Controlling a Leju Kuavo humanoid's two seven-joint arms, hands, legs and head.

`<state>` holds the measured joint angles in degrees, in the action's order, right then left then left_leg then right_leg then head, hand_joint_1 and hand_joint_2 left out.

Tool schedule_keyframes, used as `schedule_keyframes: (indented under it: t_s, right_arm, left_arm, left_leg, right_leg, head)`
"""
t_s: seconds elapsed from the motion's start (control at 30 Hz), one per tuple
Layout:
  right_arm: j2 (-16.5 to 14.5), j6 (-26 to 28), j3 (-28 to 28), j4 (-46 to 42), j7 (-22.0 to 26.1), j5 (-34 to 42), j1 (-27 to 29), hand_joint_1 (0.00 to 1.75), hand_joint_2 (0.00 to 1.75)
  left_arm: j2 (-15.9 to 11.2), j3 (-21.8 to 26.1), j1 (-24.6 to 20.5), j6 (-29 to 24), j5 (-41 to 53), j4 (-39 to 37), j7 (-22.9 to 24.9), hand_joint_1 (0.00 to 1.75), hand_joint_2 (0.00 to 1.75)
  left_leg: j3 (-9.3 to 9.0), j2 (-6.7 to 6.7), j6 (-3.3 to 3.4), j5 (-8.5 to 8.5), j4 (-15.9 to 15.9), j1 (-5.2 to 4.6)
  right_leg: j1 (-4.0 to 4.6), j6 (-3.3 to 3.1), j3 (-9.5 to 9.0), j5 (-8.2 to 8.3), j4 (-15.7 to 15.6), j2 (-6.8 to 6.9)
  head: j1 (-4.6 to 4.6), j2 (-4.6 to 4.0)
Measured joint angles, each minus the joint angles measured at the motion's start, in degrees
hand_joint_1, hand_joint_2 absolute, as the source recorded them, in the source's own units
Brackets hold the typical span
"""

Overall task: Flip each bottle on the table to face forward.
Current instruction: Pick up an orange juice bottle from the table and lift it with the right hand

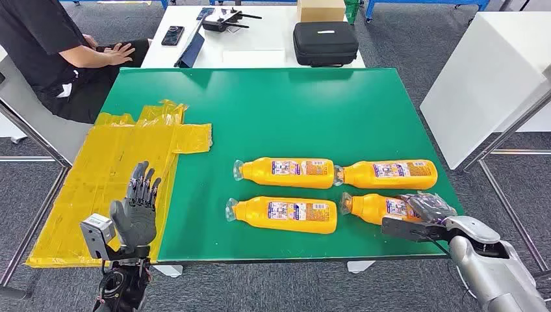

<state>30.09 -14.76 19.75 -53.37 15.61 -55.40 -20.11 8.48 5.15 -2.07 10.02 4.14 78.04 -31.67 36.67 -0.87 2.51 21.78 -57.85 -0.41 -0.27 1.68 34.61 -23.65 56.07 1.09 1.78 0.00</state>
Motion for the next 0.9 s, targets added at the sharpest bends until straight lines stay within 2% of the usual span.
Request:
schedule_keyframes:
  t_s: [0.43, 0.5, 0.57, 0.7, 0.8, 0.9]
  right_arm:
    - [1.04, 0.43, 0.22, -2.24, -2.48, 0.58, 1.12, 1.75, 1.75]
    - [1.13, 1.58, -0.3, -3.15, -1.71, 2.52, 2.06, 1.75, 1.75]
    - [1.3, 2.78, -2.46, -6.45, 0.54, 8.22, 4.94, 1.75, 1.75]
    - [0.69, 0.28, -12.57, -19.68, 6.42, 25.42, 13.43, 1.75, 1.75]
    - [-1.98, -1.19, -21.94, -30.31, 8.22, 31.95, 16.95, 1.75, 1.75]
    - [-5.99, -0.96, -28.52, -38.63, 9.31, 32.21, 18.4, 1.75, 1.75]
  left_arm:
    - [-0.29, 0.12, 0.76, 0.29, -1.4, -0.05, 0.28, 0.0, 0.0]
    - [-0.3, 0.12, 0.9, 0.41, -1.57, 0.06, 0.32, 0.0, 0.0]
    - [-0.33, 0.16, 1.57, 0.67, -1.87, 0.62, 0.36, 0.0, 0.0]
    - [-0.46, 0.62, 3.5, 2.24, -3.81, 2.19, 0.27, 0.0, 1.75]
    - [-0.47, 1.09, 3.85, 3.37, -5.79, 2.86, 0.37, 0.0, 1.75]
    - [-0.28, 1.46, 4.59, 4.26, -7.44, 4.12, 0.76, 0.0, 1.75]
  left_leg:
    - [0.0, -0.09, -0.02, 0.02, 0.0, -0.03]
    - [0.01, -0.15, -0.01, 0.02, 0.0, -0.03]
    - [0.09, -0.26, -0.01, 0.02, 0.0, -0.04]
    - [0.5, -0.34, -0.01, 0.03, 0.0, -0.05]
    - [0.66, -0.33, -0.02, 0.03, 0.0, -0.02]
    - [0.66, -0.29, -0.1, 0.08, 0.01, 0.03]
  right_leg:
    - [-0.06, 0.09, -0.15, -0.08, 0.01, 0.06]
    - [-0.07, 0.1, -0.16, -0.08, 0.01, 0.09]
    - [-0.07, 0.12, -0.16, -0.09, 0.02, 0.17]
    - [-0.07, 0.14, 0.18, -0.1, 0.05, 0.22]
    - [-0.04, 0.13, 0.38, -0.1, 0.06, 0.21]
    - [0.01, 0.09, 0.4, -0.13, 0.06, 0.16]
  head:
    - [-0.01, 0.0]
    - [-0.02, 0.0]
    - [-0.03, 0.0]
    - [0.01, 0.0]
    - [0.01, 0.0]
    - [-0.01, 0.0]
